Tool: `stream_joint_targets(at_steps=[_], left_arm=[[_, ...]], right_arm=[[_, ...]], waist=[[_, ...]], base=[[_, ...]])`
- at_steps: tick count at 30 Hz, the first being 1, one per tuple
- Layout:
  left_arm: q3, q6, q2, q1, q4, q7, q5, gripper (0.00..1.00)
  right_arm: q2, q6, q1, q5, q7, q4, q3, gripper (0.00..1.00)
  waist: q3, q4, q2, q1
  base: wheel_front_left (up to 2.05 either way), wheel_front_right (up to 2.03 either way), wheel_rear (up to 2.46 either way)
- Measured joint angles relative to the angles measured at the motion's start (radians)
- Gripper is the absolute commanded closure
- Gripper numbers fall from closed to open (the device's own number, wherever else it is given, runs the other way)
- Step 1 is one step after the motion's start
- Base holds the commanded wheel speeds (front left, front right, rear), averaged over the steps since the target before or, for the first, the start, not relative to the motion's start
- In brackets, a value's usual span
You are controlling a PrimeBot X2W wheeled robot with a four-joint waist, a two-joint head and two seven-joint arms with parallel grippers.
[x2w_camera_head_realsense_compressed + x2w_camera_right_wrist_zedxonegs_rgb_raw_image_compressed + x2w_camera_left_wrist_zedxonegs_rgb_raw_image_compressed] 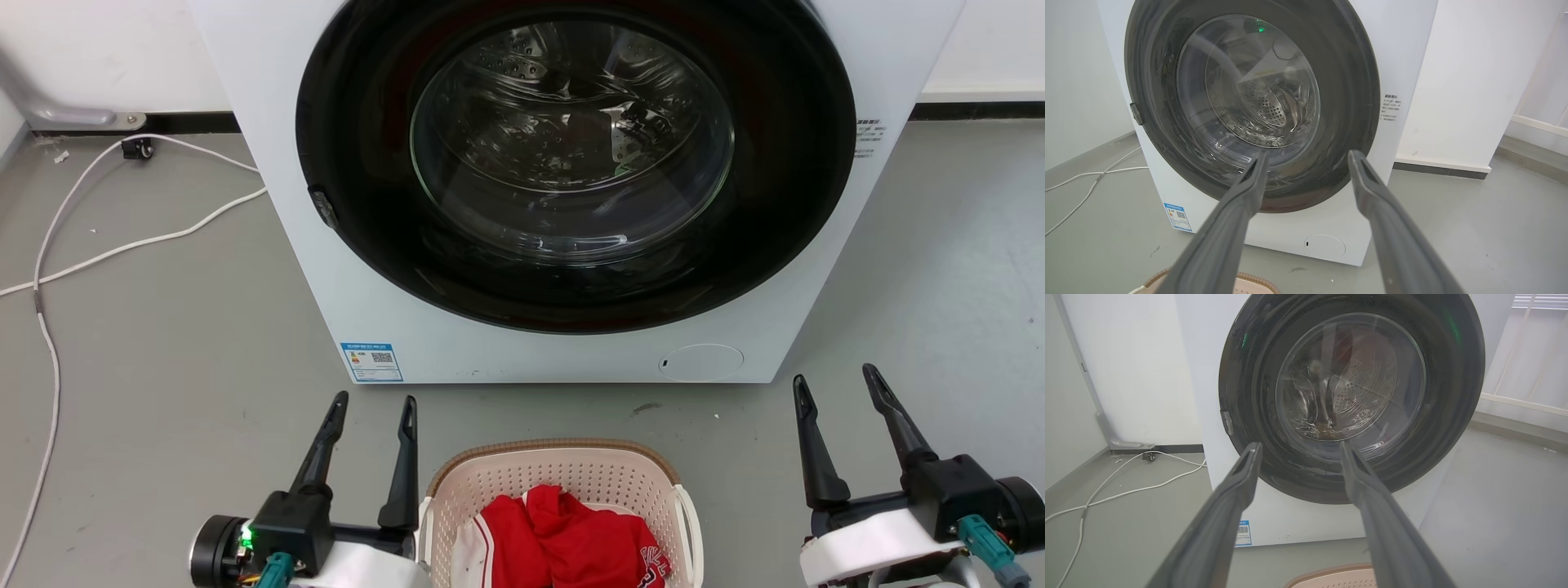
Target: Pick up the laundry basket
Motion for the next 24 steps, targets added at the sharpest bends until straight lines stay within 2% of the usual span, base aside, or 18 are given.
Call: stream_joint_targets(at_steps=[6,12,24], left_arm=[[0.013,-0.037,-0.017,0.007,0.022,-0.009,0.064,0.00],[0.032,-0.058,-0.030,0.007,0.031,-0.011,0.071,0.00],[0.047,-0.078,-0.038,0.007,0.037,-0.011,0.085,0.00]], right_arm=[[0.000,0.000,0.000,-0.025,-0.009,0.023,0.001,0.00],[0.000,0.000,-0.001,-0.023,-0.009,0.031,-0.002,0.00],[0.000,0.000,-0.002,-0.013,-0.009,0.034,-0.004,0.00]], waist=[[0.003,-0.003,0.0000,0.0000],[0.007,-0.004,0.0001,0.0001],[0.008,-0.004,0.0000,0.0000]], base=[[0.00,0.00,0.00],[0.00,0.00,0.00],[0.00,0.00,0.00]])
